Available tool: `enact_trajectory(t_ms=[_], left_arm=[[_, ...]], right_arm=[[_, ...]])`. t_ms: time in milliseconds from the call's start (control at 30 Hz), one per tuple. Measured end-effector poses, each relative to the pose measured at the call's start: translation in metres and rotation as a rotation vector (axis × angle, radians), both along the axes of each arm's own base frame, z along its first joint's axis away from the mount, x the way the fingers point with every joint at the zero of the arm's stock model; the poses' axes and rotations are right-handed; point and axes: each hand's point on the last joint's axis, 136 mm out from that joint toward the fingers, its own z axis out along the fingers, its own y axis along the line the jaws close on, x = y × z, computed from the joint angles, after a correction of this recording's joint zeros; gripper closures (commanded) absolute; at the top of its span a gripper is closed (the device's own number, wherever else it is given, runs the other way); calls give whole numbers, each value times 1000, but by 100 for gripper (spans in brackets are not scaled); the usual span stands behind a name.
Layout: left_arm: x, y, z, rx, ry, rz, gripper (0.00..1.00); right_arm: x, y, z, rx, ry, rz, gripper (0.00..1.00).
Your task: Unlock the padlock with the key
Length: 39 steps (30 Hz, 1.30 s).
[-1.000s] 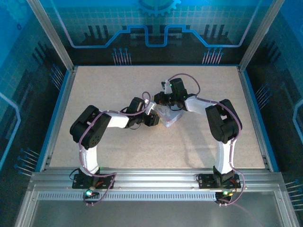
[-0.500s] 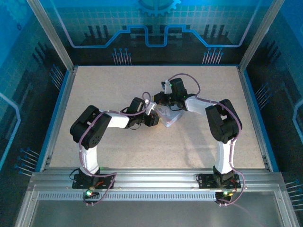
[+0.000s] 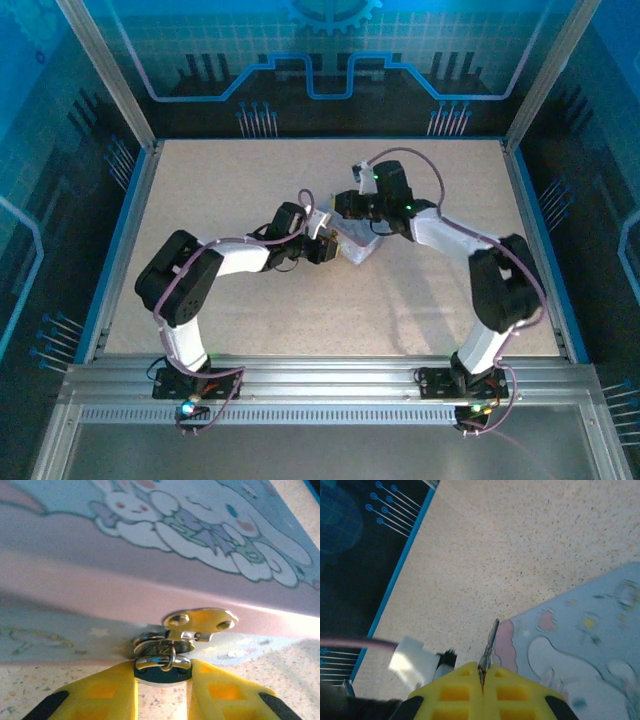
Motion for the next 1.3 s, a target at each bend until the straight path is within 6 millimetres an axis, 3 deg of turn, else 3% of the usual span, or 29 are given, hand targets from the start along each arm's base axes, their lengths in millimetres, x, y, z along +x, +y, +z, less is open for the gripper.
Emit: enact_trajectory(t_ms=[133,367,633,933,1133,1300], left_arm=[[-6,1,8,-20,26,25,74],[-12,1,10,-37,87,59,74],[-17,1,13,-40,111,65,75],[-21,4,12,-26,131,77,75],[-24,7,12,-29,170,99,76],[-25,7,14,-39,213,128,78]], right_arm=[[-29,-20,10,-41,-38,-4,100],[-82,-51,0,-119,-59,9,100],[-109,-50,-27,-175,-46,72,100],[-104,-49,-52,-262,-39,95,100],[-84,-43,-51,-302,-97,109,100],[-80,-43,-49,-309,-150,118,100]])
